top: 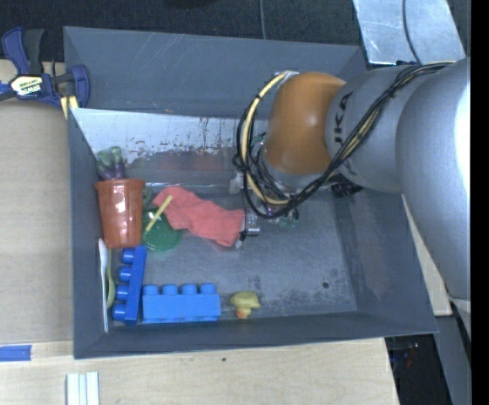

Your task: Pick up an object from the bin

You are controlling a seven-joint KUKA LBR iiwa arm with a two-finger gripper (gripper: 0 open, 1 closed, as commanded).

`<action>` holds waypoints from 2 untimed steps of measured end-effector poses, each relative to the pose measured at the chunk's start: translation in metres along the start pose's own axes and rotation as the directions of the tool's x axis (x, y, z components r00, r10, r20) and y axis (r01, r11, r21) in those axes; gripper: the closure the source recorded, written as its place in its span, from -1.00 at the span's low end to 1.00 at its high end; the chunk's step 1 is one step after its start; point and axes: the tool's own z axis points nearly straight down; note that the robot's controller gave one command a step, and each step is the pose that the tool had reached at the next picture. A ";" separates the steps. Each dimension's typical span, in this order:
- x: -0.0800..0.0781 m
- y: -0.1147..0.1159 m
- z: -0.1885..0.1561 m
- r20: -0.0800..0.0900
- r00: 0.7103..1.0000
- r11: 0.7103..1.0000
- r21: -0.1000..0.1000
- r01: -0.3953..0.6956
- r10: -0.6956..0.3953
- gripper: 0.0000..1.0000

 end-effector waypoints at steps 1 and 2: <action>0.006 0.022 0.013 0.003 0.999 0.999 0.000 0.047 -0.047 1.00; 0.006 0.022 0.013 0.003 0.999 0.999 0.000 0.048 -0.048 1.00</action>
Offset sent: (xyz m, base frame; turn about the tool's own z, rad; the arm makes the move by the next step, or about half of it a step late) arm 0.0000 0.0000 0.0000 0.0000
